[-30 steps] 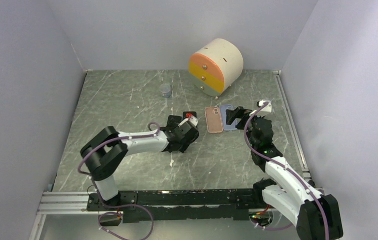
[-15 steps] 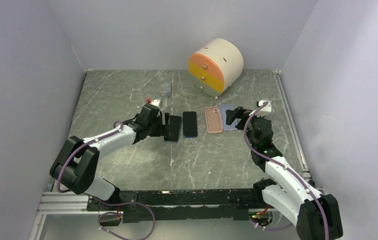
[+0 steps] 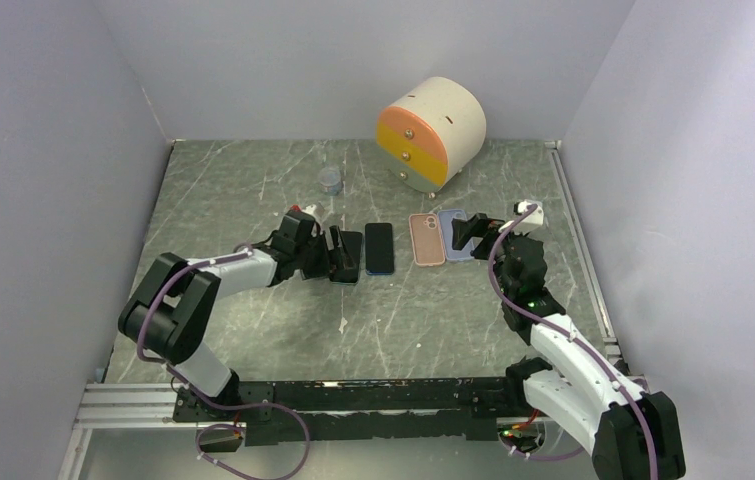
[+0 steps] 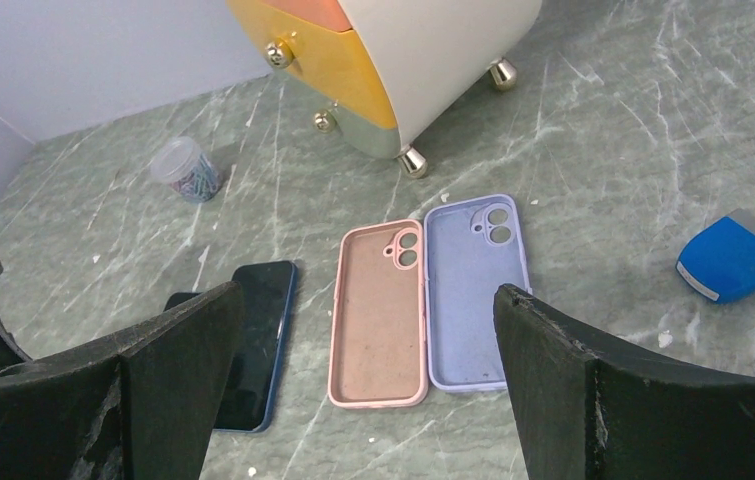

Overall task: Take the phone out of the phone case
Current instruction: Place the phone at the center of the board.

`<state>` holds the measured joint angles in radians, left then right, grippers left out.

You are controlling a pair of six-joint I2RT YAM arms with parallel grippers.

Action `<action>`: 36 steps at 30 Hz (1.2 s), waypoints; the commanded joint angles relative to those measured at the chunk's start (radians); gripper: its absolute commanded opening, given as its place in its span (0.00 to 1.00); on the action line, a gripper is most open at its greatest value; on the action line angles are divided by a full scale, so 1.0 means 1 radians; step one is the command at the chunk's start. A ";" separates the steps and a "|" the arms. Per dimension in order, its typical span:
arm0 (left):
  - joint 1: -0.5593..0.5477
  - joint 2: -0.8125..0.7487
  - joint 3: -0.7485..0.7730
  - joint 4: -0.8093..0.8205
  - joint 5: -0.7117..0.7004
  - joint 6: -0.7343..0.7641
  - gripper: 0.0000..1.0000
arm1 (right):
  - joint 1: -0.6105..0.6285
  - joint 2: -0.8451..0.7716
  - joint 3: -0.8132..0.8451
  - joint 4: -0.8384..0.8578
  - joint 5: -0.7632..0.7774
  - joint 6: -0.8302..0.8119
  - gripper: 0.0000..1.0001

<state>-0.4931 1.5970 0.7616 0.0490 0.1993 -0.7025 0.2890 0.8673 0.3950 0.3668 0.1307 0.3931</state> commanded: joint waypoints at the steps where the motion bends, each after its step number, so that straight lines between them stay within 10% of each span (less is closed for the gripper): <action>1: 0.002 0.036 0.034 0.063 0.039 -0.040 0.83 | -0.004 -0.021 0.000 0.039 0.022 -0.004 0.97; 36: 0.004 -0.055 0.048 -0.013 -0.082 0.010 0.84 | -0.004 -0.031 0.002 0.029 0.034 -0.006 0.97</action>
<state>-0.4919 1.6615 0.8326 0.0933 0.1741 -0.7265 0.2886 0.8551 0.3950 0.3668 0.1478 0.3927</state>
